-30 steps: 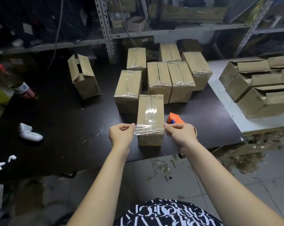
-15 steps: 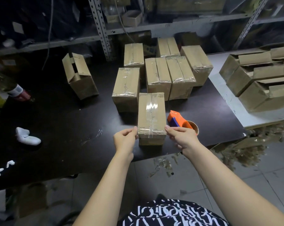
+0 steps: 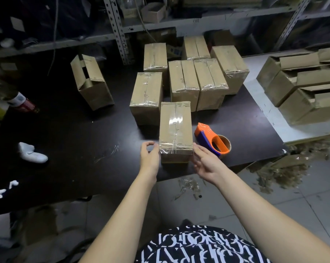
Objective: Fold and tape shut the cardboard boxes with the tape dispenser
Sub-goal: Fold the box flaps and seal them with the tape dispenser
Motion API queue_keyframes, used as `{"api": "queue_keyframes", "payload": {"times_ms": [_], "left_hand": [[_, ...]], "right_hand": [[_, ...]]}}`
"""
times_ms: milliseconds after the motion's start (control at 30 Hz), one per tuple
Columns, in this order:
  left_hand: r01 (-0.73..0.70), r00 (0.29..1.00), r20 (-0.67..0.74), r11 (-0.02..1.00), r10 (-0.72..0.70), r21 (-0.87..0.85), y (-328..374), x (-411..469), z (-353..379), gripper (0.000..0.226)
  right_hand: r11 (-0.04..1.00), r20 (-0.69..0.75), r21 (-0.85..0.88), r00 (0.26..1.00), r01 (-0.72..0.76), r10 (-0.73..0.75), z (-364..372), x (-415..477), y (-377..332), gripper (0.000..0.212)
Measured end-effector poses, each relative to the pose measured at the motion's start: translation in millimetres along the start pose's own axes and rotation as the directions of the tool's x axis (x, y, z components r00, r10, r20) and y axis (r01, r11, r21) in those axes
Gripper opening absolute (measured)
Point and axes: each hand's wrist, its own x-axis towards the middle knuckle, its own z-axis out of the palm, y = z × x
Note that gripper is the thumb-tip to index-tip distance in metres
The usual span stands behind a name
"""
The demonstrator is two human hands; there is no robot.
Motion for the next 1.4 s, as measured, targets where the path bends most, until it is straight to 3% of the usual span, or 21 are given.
{"api": "queue_keyframes", "payload": {"times_ms": [100, 200, 300, 400, 667, 933, 1100, 1233, 1400], "left_hand": [[-0.287, 0.946, -0.080, 0.925, 0.315, 0.249, -4.4, 4.4, -16.9, 0.016], [-0.541, 0.829, 0.046, 0.778, 0.558, 0.321, -6.8, 4.3, -34.2, 0.020], [-0.744, 0.659, 0.233, 0.574, 0.715, 0.342, -5.3, 11.0, -43.1, 0.032], [-0.812, 0.568, 0.318, 0.456, 0.759, 0.364, -4.9, 16.9, -45.2, 0.030], [-0.854, 0.499, 0.382, 0.366, 0.778, 0.371, -3.2, 21.3, -46.1, 0.019], [-0.901, 0.387, 0.402, 0.247, 0.830, 0.356, -10.2, 23.2, -42.2, 0.010], [-0.917, 0.357, 0.383, 0.241, 0.852, 0.319, -14.3, 22.3, -40.1, 0.007], [-0.908, 0.365, 0.325, 0.258, 0.872, 0.329, -24.2, 20.1, -34.7, 0.008], [-0.890, 0.409, 0.282, 0.311, 0.868, 0.333, -30.0, 13.6, -35.5, 0.018]], "right_hand": [[0.912, -0.110, -0.279, 0.933, 0.301, -0.342, -11.7, -2.6, -0.9, 0.016], [0.651, 0.067, -0.510, 0.780, 0.563, -0.622, -25.9, -8.7, -8.2, 0.023], [0.416, 0.349, -0.588, 0.682, 0.693, -0.643, -29.5, -11.1, -11.2, 0.035], [0.307, 0.435, -0.601, 0.624, 0.738, -0.650, -27.5, -8.1, -8.0, 0.036], [0.296, 0.465, -0.619, 0.643, 0.728, -0.608, -31.2, -9.0, -16.2, 0.035], [0.161, 0.453, -0.625, 0.524, 0.764, -0.721, -30.0, 0.6, -10.1, 0.014], [0.207, 0.401, -0.596, 0.511, 0.776, -0.761, -31.0, 0.4, -6.4, 0.008], [0.288, 0.363, -0.574, 0.554, 0.766, -0.750, -28.9, 0.0, 1.5, 0.012], [0.238, 0.413, -0.589, 0.540, 0.773, -0.733, -32.6, -2.1, -0.4, 0.011]]}}
